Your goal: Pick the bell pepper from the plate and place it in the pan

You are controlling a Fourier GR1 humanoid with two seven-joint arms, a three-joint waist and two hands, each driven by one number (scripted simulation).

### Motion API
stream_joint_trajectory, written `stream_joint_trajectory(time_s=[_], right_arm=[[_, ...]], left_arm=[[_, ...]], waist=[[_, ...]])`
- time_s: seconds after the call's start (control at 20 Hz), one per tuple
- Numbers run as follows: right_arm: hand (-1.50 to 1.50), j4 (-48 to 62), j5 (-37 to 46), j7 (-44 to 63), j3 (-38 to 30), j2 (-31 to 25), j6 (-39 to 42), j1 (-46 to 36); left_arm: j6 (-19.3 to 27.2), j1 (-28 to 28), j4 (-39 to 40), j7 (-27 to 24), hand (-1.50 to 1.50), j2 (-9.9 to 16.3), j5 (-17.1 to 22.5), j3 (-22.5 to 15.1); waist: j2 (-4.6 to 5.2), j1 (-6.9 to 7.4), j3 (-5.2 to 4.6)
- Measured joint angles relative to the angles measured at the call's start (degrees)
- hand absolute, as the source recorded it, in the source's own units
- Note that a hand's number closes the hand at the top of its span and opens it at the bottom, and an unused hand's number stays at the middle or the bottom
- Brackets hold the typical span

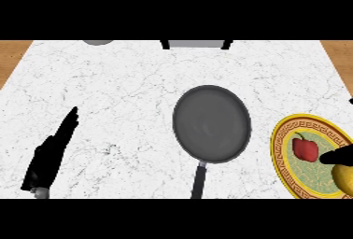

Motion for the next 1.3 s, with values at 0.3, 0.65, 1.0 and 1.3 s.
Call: stream_joint_trajectory(time_s=[0.3, 0.65, 1.0, 1.3], right_arm=[[-1.50, 2.96, 1.96, 0.81, 2.73, 3.16, 1.31, -2.86], [-1.50, 8.05, 4.32, 2.35, 5.85, 5.73, 2.57, -7.03], [-1.50, 11.51, 5.86, 2.71, 6.42, 7.38, 3.61, -7.80], [-1.50, 13.63, 8.34, 1.89, 7.50, 10.03, 3.62, -6.52]], left_arm=[[-0.16, 1.37, -0.48, -0.89, 0.00, -1.50, -1.72, 0.32], [-1.24, 1.45, -0.63, -0.66, 0.00, -2.43, -2.48, 0.81], [-1.54, 1.75, -1.18, -0.01, 0.00, -3.46, -3.58, 1.59], [-2.61, 1.40, -1.27, 0.32, 0.00, -3.90, -4.22, 2.53]], waist=[[-0.05, -0.17, 0.01], [-0.04, -0.09, 0.02], [-0.07, -0.32, 0.03], [-0.08, -0.40, 0.03]])
